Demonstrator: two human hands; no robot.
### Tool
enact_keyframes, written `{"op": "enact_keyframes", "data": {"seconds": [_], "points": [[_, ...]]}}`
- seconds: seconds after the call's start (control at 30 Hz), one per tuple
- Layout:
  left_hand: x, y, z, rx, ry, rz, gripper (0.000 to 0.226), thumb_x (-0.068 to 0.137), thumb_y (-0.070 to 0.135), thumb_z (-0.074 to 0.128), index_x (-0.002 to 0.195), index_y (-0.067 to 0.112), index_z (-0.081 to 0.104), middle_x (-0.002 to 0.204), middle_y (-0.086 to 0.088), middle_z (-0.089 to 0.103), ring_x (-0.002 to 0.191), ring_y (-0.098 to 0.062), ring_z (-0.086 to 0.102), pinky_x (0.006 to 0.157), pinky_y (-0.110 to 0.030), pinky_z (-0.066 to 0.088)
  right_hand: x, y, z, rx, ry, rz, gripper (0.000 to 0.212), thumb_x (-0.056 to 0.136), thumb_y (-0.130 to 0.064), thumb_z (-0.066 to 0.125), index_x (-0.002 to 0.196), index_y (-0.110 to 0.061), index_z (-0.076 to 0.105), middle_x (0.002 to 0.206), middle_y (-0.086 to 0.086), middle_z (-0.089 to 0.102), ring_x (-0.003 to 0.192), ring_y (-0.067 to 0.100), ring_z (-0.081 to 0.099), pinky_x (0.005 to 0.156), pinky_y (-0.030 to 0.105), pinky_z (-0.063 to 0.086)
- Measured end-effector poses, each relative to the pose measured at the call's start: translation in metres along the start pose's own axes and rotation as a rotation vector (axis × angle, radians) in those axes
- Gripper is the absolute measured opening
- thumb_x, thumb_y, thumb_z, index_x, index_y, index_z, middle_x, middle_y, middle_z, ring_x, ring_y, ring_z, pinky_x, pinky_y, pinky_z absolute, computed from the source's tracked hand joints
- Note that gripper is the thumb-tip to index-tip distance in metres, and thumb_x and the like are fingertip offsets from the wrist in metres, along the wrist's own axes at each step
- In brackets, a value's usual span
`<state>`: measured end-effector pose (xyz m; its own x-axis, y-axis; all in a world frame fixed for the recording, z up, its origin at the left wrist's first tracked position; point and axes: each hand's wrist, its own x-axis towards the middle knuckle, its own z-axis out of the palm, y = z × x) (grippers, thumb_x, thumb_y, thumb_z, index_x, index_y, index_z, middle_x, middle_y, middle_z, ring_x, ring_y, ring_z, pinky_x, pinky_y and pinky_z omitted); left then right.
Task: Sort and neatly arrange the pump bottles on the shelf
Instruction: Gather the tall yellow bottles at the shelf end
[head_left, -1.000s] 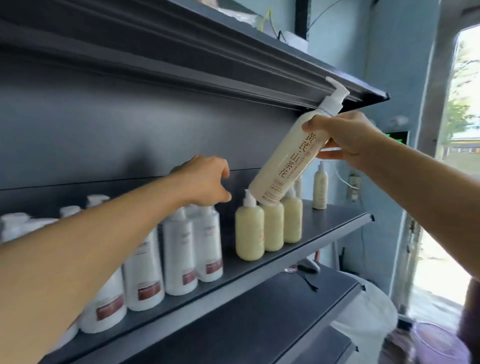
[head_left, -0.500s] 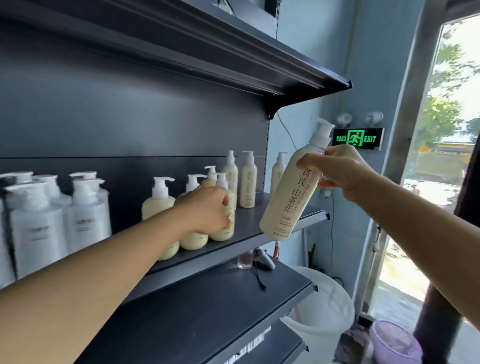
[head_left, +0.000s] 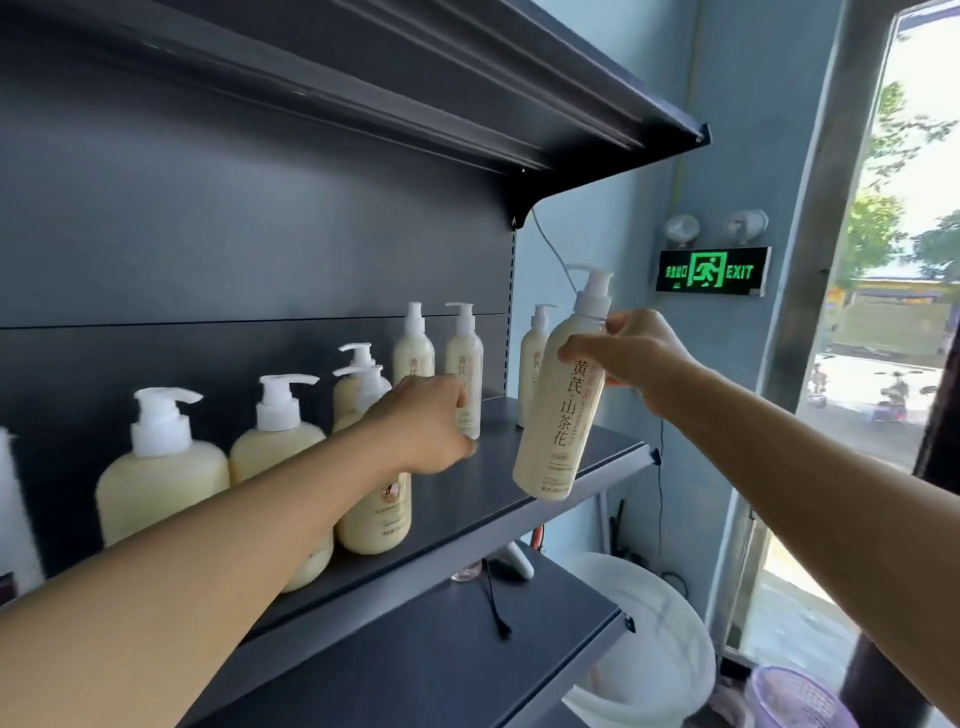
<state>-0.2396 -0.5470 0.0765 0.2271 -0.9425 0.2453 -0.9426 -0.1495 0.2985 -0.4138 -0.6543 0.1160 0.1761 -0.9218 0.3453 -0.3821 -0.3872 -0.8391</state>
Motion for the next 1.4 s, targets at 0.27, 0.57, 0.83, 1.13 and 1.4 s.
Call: {"op": "enact_keyframes", "data": {"seconds": [0.27, 0.57, 0.83, 1.13, 1.4], "points": [[0.069, 0.002, 0.004, 0.008, -0.068, 0.028, 0.045, 0.082, 0.034, 0.067, 0.12, 0.014, 0.053, 0.113, -0.005, 0.06, 0.102, -0.021, 0.057, 0.09, -0.036, 0.05, 0.071, 0.017, 0.04, -0.033, -0.098, -0.029, 0.015, 0.067, -0.016, 0.078, 0.076, -0.014, 0.066, 0.097, 0.014, 0.071, 0.098, 0.03, 0.066, 0.091, 0.046, 0.054], [0.101, -0.012, 0.006, 0.091, -0.103, -0.085, 0.045, 0.084, 0.032, 0.067, 0.123, 0.015, 0.052, 0.118, -0.004, 0.057, 0.108, -0.021, 0.055, 0.083, -0.029, 0.045, 0.13, 0.037, 0.081, -0.067, -0.214, -0.077, 0.015, 0.067, -0.017, 0.078, 0.071, -0.017, 0.063, 0.072, 0.001, 0.058, 0.066, 0.015, 0.052, 0.059, 0.026, 0.042], [0.126, -0.005, 0.02, 0.158, -0.106, -0.248, 0.049, 0.083, 0.037, 0.066, 0.125, 0.015, 0.051, 0.12, -0.003, 0.057, 0.11, -0.023, 0.055, 0.092, -0.035, 0.048, 0.171, 0.051, 0.094, -0.041, -0.418, -0.137, 0.024, 0.066, -0.017, 0.078, 0.086, -0.008, 0.069, 0.097, 0.014, 0.071, 0.095, 0.028, 0.067, 0.09, 0.044, 0.054], [0.137, 0.004, 0.044, 0.16, -0.046, -0.453, 0.051, 0.083, 0.039, 0.066, 0.124, 0.012, 0.053, 0.113, -0.003, 0.061, 0.105, -0.021, 0.055, 0.085, -0.03, 0.048, 0.185, 0.049, 0.119, 0.036, -0.651, -0.243, 0.026, 0.066, -0.014, 0.077, 0.089, -0.003, 0.07, 0.097, 0.016, 0.072, 0.095, 0.027, 0.069, 0.089, 0.042, 0.056], [0.135, 0.0, 0.068, 0.033, 0.043, -0.578, 0.053, 0.083, 0.034, 0.067, 0.129, 0.018, 0.047, 0.11, 0.004, 0.055, 0.101, -0.016, 0.056, 0.09, -0.03, 0.048, 0.183, 0.054, 0.127, 0.105, -0.743, -0.344, 0.028, 0.07, -0.022, 0.079, 0.066, -0.017, 0.051, 0.066, -0.005, 0.05, 0.061, 0.009, 0.049, 0.052, 0.021, 0.035]]}}
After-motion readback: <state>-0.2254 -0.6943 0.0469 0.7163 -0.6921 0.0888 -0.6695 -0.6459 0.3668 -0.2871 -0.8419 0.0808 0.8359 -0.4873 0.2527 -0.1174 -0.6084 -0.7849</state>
